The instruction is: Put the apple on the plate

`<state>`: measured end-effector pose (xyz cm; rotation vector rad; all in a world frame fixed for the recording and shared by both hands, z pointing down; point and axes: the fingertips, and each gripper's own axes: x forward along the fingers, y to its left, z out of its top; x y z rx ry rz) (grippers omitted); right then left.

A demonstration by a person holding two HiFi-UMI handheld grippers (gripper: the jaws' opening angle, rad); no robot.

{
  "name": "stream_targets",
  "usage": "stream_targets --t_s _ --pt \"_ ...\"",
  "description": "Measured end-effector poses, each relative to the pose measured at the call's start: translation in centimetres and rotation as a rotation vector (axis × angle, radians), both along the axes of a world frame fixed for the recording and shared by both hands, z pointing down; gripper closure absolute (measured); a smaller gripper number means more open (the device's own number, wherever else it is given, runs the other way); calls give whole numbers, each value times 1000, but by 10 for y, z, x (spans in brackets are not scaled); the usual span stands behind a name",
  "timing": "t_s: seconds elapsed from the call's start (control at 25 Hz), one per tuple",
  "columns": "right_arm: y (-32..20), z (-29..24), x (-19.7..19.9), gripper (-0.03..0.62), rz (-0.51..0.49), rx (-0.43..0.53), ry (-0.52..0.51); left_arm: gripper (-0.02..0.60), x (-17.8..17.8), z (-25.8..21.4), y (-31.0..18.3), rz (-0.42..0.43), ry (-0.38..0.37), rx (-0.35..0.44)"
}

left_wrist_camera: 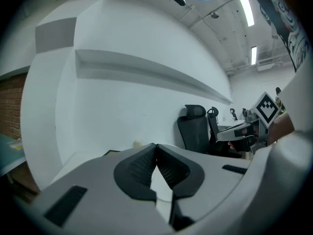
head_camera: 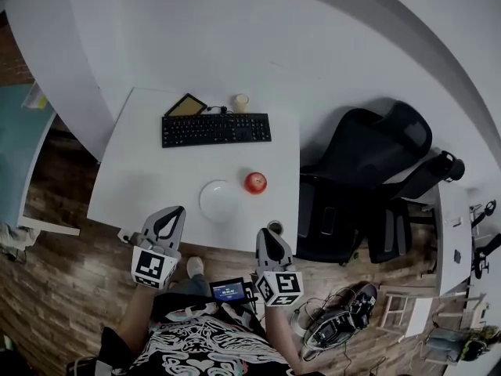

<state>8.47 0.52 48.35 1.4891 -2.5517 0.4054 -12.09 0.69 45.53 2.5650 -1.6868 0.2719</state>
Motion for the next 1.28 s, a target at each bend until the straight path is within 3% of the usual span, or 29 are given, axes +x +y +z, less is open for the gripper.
stream_targets --t_s 0.6,1.0,1.28 --pt "-9 11 -14 565 5 -17 81 568 -4 4 -26 47 33 -17" --pt "-31 11 -1 565 56 -9 105 568 3 3 -47 68 43 -20" --pt "-42 12 4 564 72 -12 117 568 17 2 -64 130 58 -24"
